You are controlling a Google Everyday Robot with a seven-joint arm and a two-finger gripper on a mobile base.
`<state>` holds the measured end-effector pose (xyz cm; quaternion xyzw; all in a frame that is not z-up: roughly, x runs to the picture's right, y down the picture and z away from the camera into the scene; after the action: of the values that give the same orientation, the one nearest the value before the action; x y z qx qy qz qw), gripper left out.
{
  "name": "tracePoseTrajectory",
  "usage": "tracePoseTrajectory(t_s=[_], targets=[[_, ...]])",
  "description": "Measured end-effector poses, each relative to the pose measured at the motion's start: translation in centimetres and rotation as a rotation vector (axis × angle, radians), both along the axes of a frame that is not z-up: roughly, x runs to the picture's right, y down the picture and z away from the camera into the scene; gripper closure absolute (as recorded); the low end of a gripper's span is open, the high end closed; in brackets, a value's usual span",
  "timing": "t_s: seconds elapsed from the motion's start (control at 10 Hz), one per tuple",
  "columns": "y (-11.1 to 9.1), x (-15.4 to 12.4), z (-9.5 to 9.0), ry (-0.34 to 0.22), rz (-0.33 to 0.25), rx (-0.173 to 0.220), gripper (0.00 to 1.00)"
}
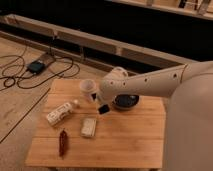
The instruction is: Place the eraser on the white sponge
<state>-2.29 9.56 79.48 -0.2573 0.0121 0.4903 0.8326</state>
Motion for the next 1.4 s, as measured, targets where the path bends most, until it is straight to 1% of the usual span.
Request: tracePoseTrajectory(t_s=[0.3, 0.4, 0.7, 0.9, 1.0, 1.1, 1.4], targets=[[1.9, -1.2, -0.6, -0.039, -0.003, -0.023, 1.00], [2.6, -1.7, -1.0, -0.052, -0.012, -0.031, 1.00], [4.6, -4.2, -1.8, -0.103, -0.068, -0.050, 1.00], [5.9, -6.6, -2.2, -0.157, -0.121, -0.063, 1.00], [6.4, -7.0, -2.2, -0.168, -0.135, -0.072, 1.00], [7.3, -7.2, -2.3, -0.178, -0.152, -0.089, 1.00], [9.0, -6.3, -1.6, -0.171, -0.162, -0.136, 1.00]])
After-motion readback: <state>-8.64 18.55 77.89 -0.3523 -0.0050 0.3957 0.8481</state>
